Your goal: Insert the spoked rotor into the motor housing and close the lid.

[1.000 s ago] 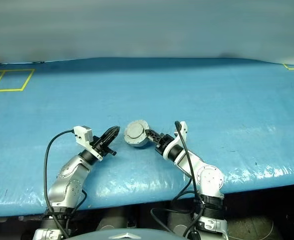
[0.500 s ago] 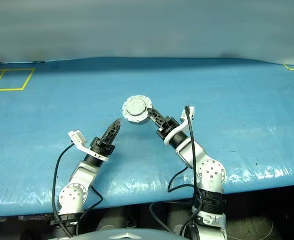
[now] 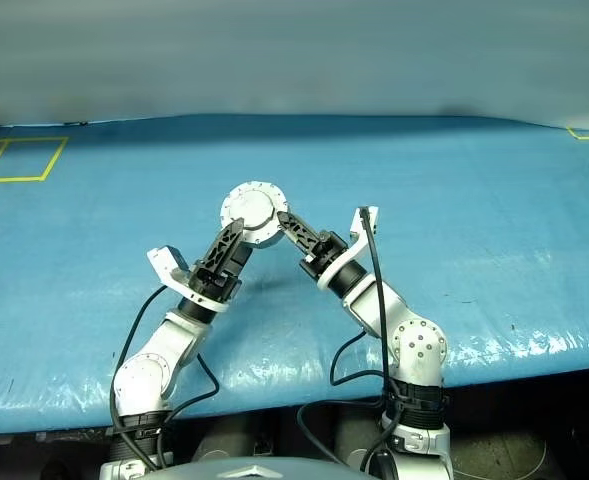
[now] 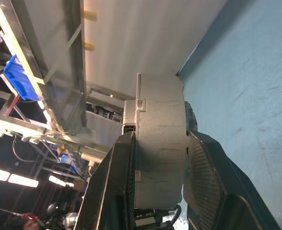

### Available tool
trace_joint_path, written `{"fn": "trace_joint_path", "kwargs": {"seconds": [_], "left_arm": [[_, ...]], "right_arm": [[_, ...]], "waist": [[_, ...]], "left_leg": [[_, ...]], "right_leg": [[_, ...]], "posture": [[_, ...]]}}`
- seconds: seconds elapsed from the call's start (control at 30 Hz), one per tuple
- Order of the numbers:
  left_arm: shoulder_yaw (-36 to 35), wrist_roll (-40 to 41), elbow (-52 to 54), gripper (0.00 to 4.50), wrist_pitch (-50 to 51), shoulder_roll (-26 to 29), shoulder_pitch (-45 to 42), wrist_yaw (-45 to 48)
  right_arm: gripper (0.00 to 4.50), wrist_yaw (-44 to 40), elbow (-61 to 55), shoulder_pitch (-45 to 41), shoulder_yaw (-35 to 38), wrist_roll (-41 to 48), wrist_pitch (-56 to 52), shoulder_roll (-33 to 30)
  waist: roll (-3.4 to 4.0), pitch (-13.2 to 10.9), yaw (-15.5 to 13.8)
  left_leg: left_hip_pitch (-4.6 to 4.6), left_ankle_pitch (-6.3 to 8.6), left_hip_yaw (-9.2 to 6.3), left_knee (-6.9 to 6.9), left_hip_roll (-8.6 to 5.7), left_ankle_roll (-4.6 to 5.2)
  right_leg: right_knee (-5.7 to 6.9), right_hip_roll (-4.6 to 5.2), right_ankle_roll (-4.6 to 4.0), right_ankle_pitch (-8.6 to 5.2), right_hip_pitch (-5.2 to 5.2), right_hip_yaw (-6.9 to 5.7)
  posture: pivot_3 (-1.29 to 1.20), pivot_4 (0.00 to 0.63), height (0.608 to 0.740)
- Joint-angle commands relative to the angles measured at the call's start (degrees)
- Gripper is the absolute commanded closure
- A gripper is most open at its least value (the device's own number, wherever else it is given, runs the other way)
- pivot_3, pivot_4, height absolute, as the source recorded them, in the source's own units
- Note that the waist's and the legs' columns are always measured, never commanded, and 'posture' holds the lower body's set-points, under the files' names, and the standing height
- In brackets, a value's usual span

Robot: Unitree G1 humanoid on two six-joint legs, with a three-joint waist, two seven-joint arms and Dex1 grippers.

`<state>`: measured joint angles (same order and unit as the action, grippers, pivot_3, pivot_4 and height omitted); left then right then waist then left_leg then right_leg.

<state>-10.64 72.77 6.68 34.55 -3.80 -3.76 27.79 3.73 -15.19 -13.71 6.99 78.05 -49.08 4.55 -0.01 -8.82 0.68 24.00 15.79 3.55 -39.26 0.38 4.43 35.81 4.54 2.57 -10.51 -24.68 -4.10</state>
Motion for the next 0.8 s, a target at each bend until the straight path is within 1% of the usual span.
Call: {"fn": "trace_joint_path", "kwargs": {"seconds": [0.03, 0.3, 0.4, 0.5, 0.53, 0.57, 0.67, 0.8], "left_arm": [[0.3, 1.8, 0.4, 0.01, -0.1, -2.8, -1.7, -0.1], [1.3, 0.4, 1.1, 0.01, -3.0, -3.5, -1.9, 0.7], [1.4, -0.1, 1.0, 0.6, -4.1, -3.6, -1.7, 0.6], [1.7, -0.8, 0.6, 1.6, -4.3, -3.3, -1.6, 0.5], [1.7, -0.6, 0.3, 1.81, -4.2, -3.3, -1.7, 0.0], [1.6, -0.4, 0.0, 1.87, -4.3, -3.2, -1.8, 0.0], [2.0, -0.8, -0.4, 1.87, -4.5, -2.7, -2.2, 1.4], [2.1, -1.2, -0.9, 1.88, -4.7, -2.6, -2.3, 0.1]], "right_arm": [[3.28, -1.1, -4.2, 0.3, -1.8, 3.0, 0.5, 0.7], [3.28, -1.2, -4.8, 1.6, -3.6, 2.7, 0.5, -0.1], [3.28, -1.7, -5.0, 1.8, -4.0, 2.1, 0.8, -0.4], [3.28, -2.0, -5.1, 2.1, -4.2, 1.7, 1.1, -0.6], [3.28, -2.1, -5.2, 2.2, -4.2, 1.6, 1.2, -0.7], [3.28, -2.3, -5.2, 2.2, -4.3, 1.5, 1.3, -0.8], [3.28, -2.5, -5.1, 2.3, -4.3, 1.2, 1.6, -0.8], [3.28, -2.5, -5.0, 2.2, -4.5, 0.7, 1.8, -1.2]], "waist": [[0.0, 0.0, 0.0], [-0.01, 0.0, 0.0], [-0.01, 0.0, 0.0], [-0.01, 0.0, -0.1], [-0.01, 0.0, -0.1], [-0.01, 0.0, -0.1], [-0.01, 0.0, 0.0], [-0.01, 0.0, 0.0]], "left_leg": [[0.0, 0.0, 0.0, 0.0, 0.0, 0.0], [-0.01, 0.0, 0.01, -0.04, -0.02, 0.0], [-0.01, 0.0, 0.01, -0.04, -0.02, 0.0], [-0.01, 0.0, 0.01, -0.04, -0.02, -0.01], [-0.01, 0.0, 0.0, -0.05, -0.02, -0.01], [-0.01, 0.0, 0.0, -0.06, -0.03, 0.0], [-0.02, 0.0, 0.01, -0.08, -0.03, 0.0], [-0.03, 0.0, 0.01, -0.1, -0.02, 0.0]], "right_leg": [[0.0, 0.0, 0.0, 0.0, 0.01, 0.0], [0.0, -0.02, -0.02, 0.0, 0.03, 0.07], [0.0, -0.03, -0.01, 0.01, 0.02, 0.08], [0.0, -0.04, -0.01, 0.01, 0.03, 0.08], [0.0, -0.03, -0.01, 0.01, 0.04, 0.09], [0.0, -0.03, -0.01, 0.01, 0.04, 0.09], [0.0, -0.04, 0.0, 0.01, 0.05, 0.11], [0.01, -0.06, -0.01, 0.01, 0.05, 0.12]], "posture": [[0.0, 0.15, 0.74], [0.0, 0.15, 0.74], [0.0, 0.15, 0.74], [0.0, 0.15, 0.74], [0.0, 0.15, 0.74], [0.0, 0.15, 0.74], [0.0, 0.15, 0.74], [0.0, 0.15, 0.74]]}}
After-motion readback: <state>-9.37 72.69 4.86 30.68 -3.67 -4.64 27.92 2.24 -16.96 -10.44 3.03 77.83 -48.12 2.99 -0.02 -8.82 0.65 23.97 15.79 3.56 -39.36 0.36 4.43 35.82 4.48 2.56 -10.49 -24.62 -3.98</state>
